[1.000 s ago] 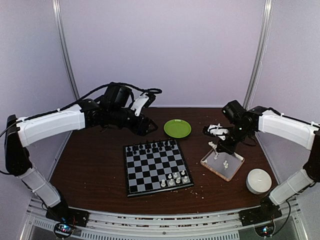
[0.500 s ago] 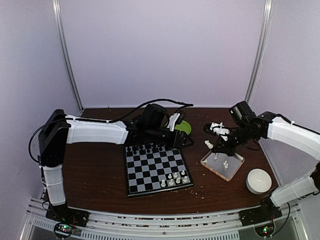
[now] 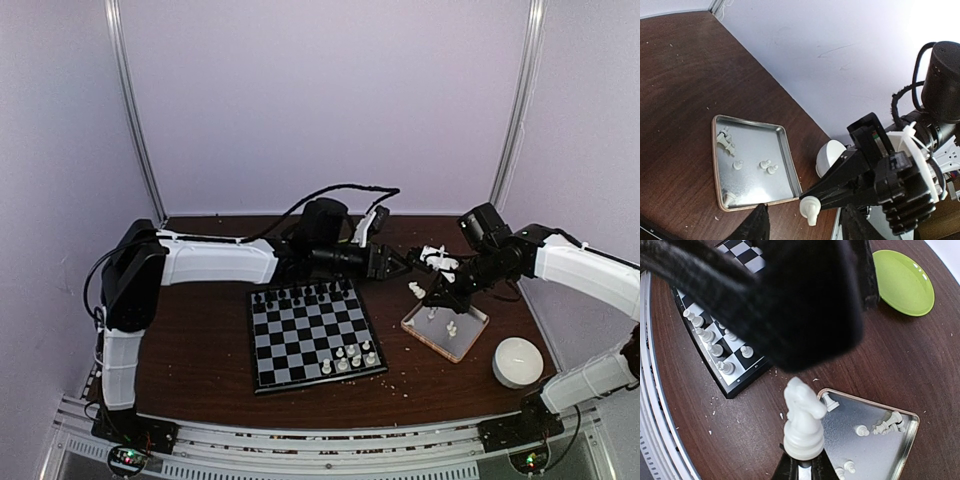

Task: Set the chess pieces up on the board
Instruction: Pick up the knight from the chess pile.

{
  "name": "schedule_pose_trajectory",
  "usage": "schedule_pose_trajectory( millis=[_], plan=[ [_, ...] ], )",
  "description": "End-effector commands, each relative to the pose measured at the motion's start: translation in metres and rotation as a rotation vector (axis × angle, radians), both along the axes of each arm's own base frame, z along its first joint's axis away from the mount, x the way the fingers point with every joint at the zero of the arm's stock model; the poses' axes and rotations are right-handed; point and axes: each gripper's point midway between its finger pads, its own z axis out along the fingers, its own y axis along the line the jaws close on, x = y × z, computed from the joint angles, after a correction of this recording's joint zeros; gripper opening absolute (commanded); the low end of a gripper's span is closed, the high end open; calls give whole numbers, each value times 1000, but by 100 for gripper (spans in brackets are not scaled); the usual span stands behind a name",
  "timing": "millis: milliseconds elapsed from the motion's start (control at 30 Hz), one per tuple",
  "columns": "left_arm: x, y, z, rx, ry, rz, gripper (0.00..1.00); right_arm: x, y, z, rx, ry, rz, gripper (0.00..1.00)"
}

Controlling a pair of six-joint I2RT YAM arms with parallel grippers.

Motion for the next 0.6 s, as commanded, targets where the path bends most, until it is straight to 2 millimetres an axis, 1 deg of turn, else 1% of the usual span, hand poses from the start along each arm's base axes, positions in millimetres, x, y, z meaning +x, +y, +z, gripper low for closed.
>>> schedule_pose_trajectory(
  millis=[0,200,467,567],
  plan=[
    [-7,-18,9,-64,17,-49,51,2,3,5,25,-10,-6,3],
    [-12,-28,5,-69,27,-69,46,4,2,8,27,-25,-20,3],
    [-15,-33,-4,-61,54,-85,33,10,-2,10,13,-50,-51,4],
    [-16,-33,-7,-55,64,-83,30,11,-3,11,14,-58,-55,4]
  ],
)
